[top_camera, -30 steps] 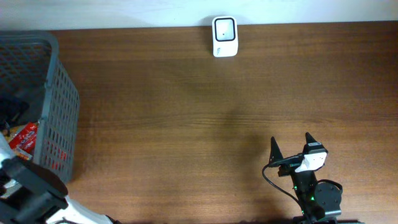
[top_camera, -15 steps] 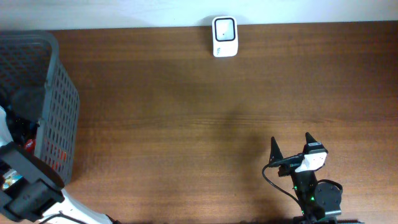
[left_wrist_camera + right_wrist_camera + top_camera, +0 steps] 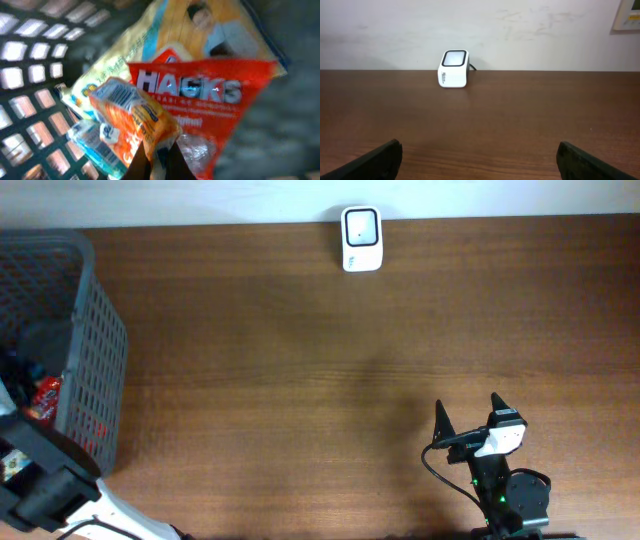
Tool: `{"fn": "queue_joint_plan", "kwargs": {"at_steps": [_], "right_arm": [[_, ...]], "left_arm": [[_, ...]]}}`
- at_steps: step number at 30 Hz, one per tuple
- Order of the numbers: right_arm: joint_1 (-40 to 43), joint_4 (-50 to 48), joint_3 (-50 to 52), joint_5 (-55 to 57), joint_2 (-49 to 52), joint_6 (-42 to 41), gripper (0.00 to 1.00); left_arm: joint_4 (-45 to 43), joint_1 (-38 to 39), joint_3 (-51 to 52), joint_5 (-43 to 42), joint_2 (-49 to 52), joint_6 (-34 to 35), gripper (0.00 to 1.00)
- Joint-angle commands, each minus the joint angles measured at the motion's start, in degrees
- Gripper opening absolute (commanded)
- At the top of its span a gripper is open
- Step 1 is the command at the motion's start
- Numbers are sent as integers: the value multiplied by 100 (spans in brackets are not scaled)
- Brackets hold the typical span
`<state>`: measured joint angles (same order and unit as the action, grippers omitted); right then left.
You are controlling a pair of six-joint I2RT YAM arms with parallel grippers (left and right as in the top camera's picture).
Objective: Scan the item barcode
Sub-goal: 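Reach the left gripper into the grey basket and grasp the orange box, then carry the orange box out and drop it on the table centre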
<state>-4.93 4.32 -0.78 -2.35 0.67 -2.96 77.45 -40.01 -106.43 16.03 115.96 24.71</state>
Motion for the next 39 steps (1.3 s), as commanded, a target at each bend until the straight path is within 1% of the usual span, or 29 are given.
{"fn": "queue_joint_plan", "kwargs": {"at_steps": [1, 2, 4, 5, 8, 9, 10, 11, 12, 14, 15, 16, 17, 18, 19, 20, 21, 24, 26, 27, 28, 29, 30, 31, 33, 36, 37, 38, 39], "right_arm": [[-26, 13, 46, 46, -31, -28, 98], [-26, 13, 46, 48, -31, -28, 98], [-26, 13, 46, 48, -31, -28, 98], [-26, 13, 46, 48, -31, -28, 98], [-26, 13, 46, 46, -31, -28, 99], [-26, 13, 46, 48, -31, -28, 98], [-26, 13, 46, 46, -31, -28, 98], [-26, 13, 46, 48, -31, -28, 98], [-26, 13, 46, 46, -31, -28, 98], [-26, 13, 46, 46, -31, -28, 99], [-26, 13, 46, 48, -31, -28, 98], [-26, 13, 46, 46, -31, -28, 98], [-26, 13, 46, 48, -31, -28, 98], [-26, 13, 46, 46, -31, -28, 98], [-26, 13, 46, 48, -31, -28, 98], [-26, 13, 46, 46, -31, -28, 98], [-26, 13, 46, 48, -31, -28, 98], [-26, 13, 46, 46, -31, -28, 98], [-26, 13, 46, 46, -31, -28, 98], [-26, 13, 46, 46, -31, -28, 98], [-26, 13, 46, 48, -31, -28, 98], [-26, 13, 46, 46, -31, -28, 98], [-26, 13, 46, 46, -31, -28, 98], [-26, 13, 46, 46, -31, -28, 98], [-26, 13, 46, 48, -31, -28, 98], [-26, 13, 46, 46, -31, -28, 98], [-26, 13, 46, 46, -31, -28, 98], [-26, 13, 46, 46, -31, -28, 98], [-26, 13, 46, 46, -31, -28, 98]], "left_arm": [[623, -15, -1792, -1067, -94, 9, 0], [756, -2, -2358, -1696, -146, -125, 0], [695, 52, -3069, -2914, -245, -820, 0], [603, 111, -3447, -3287, -297, -1078, 0], [623, 415, -4153, -3757, -468, -1163, 0], [612, 634, -4234, -4201, -597, -1346, 0], [601, 914, -4234, -4723, -717, -1641, 0], [605, 1246, -4234, -5014, -791, -1781, 0], [605, 1655, -4234, -5099, -817, -1799, 0], [612, 2387, -4232, -5075, -798, -1849, 0], [610, 3058, -4207, -5025, -737, -2166, 0], [625, 3366, -4181, -4774, -691, -2175, 0], [680, 3689, -4122, -4339, -640, -2175, 0], [837, 4177, -3965, -3687, -551, -2175, 0], [916, 4441, -3832, -3416, -496, -2175, 0], [986, 4870, -3528, -3117, -343, -2175, 0], [962, 5149, -3215, -3003, -208, -2173, 0], [704, 5794, -2092, -2973, 232, -2118, 0], [341, 6231, -1285, -2970, 614, -1980, 0], [302, 6406, -1119, -2970, 822, -1982, 9], [345, 6540, -1108, -2968, 1008, -1985, 62], [334, 6618, -1108, -2968, 1067, -1985, 82], [282, 6649, -1113, -2968, 1067, -1987, 91], [280, 6649, -1213, -2968, 1054, -1987, 94], [651, 6516, -1888, -2970, 1045, -1985, 99], [1537, 6028, -3488, -2942, 1045, -1987, 99], [1794, 5864, -4026, -2798, 1045, -1987, 99], [1928, 5619, -4701, -2575, 1019, -1985, 99], [1928, 5375, -5090, -2559, 887, -1947, 99]]}}
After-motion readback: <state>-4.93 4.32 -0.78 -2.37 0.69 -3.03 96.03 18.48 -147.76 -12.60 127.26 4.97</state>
